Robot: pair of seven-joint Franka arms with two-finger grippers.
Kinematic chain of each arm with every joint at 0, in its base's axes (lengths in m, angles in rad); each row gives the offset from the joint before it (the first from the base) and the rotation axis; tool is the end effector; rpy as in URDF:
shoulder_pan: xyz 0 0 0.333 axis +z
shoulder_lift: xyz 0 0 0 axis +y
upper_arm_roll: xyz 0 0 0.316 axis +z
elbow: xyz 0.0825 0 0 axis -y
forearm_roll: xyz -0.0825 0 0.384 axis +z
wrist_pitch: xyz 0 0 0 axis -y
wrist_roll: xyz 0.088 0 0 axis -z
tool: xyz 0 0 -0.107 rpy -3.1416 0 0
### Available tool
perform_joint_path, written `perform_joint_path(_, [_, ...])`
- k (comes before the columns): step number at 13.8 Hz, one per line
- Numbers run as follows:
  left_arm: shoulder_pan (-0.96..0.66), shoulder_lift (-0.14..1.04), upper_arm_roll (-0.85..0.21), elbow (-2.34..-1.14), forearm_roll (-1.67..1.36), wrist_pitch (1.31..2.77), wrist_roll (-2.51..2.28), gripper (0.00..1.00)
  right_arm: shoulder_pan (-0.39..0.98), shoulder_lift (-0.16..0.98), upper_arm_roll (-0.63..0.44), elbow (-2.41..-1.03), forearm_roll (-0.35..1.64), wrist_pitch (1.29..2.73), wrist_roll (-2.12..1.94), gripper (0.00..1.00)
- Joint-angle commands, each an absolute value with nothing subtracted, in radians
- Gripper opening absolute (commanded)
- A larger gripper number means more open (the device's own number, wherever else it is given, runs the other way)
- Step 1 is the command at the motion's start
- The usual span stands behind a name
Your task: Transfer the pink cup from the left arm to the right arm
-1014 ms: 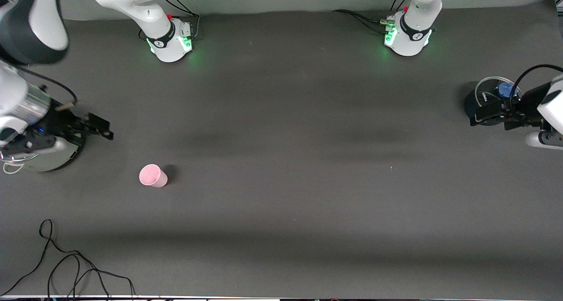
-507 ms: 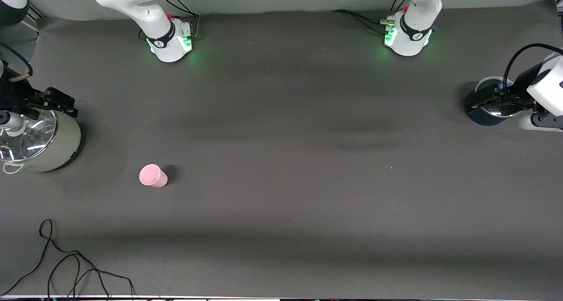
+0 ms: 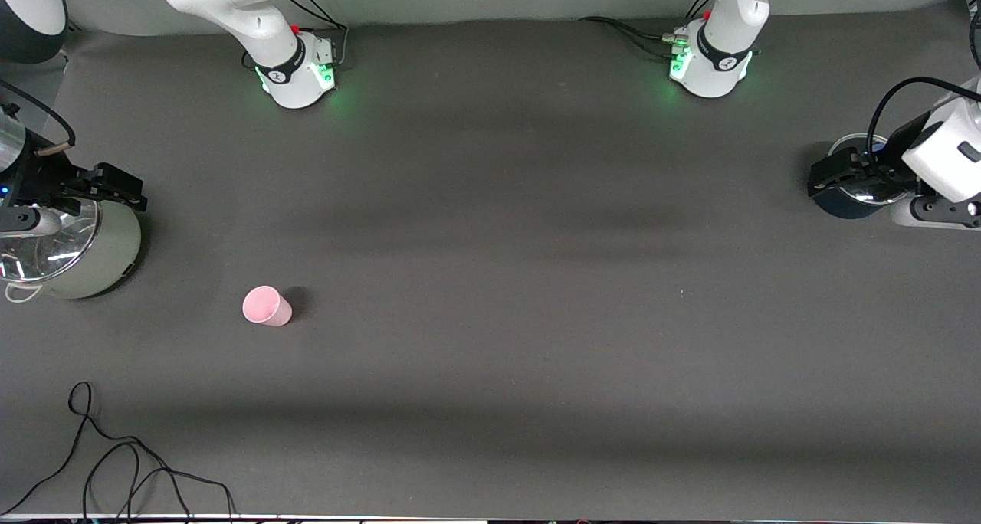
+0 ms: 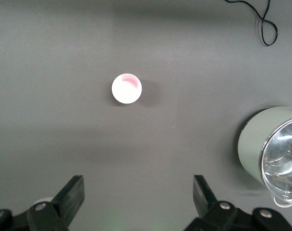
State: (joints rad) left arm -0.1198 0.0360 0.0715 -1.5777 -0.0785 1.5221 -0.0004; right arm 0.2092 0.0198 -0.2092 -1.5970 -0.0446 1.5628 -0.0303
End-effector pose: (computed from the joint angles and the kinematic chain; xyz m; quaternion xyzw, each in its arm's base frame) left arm 0.5577 -0.0364 0.5975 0.9979 -0.0240 -0.0466 0.0368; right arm 0.5581 -0.0037 0.6008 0.9992 0.0155 -0.0271 0.0239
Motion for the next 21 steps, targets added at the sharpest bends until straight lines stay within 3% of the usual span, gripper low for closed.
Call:
perform_joint_path(1, [-0.144, 0.015, 0.097, -1.598, -0.061, 1.516, -0.015, 1.0, 0.056, 0.014, -0.047, -1.585, -0.064, 1.545, 0.005, 1.0])
perform_joint_path(6, [-0.147, 0.018, 0.094, -1.606, -0.037, 1.505, -0.017, 1.0, 0.014, -0.051, -0.021, -1.672, -0.064, 1.594, 0.005, 1.0])
perform_joint_path(21, [-0.143, 0.032, 0.089, -1.591, 0.002, 1.488, 0.002, 1.0, 0.063, 0.002, -0.011, -1.629, -0.083, 1.585, 0.098, 1.0])
